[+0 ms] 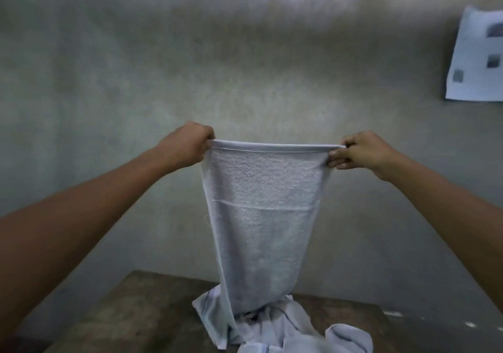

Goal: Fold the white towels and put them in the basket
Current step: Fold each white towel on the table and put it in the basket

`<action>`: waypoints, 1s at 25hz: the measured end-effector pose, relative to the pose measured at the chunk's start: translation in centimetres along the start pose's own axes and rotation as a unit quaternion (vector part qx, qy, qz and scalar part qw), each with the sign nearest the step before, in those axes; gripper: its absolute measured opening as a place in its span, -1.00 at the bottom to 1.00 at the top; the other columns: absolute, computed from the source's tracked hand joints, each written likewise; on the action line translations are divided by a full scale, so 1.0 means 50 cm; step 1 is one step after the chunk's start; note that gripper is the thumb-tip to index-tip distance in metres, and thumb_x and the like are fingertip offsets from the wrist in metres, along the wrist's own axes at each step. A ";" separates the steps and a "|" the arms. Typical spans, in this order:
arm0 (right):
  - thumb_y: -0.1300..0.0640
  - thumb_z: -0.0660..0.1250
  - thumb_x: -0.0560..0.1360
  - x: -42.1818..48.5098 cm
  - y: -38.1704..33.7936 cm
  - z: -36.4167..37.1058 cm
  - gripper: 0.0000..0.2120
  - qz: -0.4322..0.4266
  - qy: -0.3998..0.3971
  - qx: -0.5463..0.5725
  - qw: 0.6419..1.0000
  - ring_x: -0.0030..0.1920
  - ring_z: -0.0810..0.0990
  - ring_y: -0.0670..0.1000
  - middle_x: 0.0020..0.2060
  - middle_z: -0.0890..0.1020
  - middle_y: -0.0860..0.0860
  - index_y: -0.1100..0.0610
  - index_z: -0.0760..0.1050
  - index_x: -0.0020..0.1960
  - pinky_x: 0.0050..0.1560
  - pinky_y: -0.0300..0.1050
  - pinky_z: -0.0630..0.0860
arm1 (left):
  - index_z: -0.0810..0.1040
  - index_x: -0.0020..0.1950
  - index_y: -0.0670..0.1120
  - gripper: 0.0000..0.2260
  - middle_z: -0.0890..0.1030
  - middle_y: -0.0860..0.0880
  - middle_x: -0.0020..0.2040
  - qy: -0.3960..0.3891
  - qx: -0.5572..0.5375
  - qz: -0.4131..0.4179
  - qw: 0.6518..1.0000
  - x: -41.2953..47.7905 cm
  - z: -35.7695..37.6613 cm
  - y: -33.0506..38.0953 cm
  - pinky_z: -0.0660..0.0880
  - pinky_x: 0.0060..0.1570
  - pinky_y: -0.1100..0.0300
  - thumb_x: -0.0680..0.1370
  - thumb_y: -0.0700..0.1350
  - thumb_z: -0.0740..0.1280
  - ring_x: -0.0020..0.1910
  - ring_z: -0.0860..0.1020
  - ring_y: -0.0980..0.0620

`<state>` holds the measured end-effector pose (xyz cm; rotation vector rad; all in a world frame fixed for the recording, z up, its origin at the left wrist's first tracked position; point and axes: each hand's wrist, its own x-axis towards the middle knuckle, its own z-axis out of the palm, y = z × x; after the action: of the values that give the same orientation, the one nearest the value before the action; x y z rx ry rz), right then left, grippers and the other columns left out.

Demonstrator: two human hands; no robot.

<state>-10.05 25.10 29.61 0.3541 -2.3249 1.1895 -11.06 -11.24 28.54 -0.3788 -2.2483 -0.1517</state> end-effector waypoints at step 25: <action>0.30 0.29 0.50 0.076 -0.063 -0.045 -0.86 0.035 0.010 0.013 0.999 -0.43 0.66 -0.07 -0.29 0.61 0.22 0.18 0.46 -0.23 -0.33 -0.25 0.62 | 0.61 -0.06 -0.26 -0.91 0.63 -0.11 -0.36 -0.005 -0.276 -0.161 0.947 0.081 -0.053 -0.009 0.60 -0.35 0.30 0.50 -0.30 0.32 -0.50 0.59 0.19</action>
<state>-11.14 25.08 34.94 0.2714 -2.3240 1.2528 -11.77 -11.39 33.36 -0.2962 -2.2358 -0.9659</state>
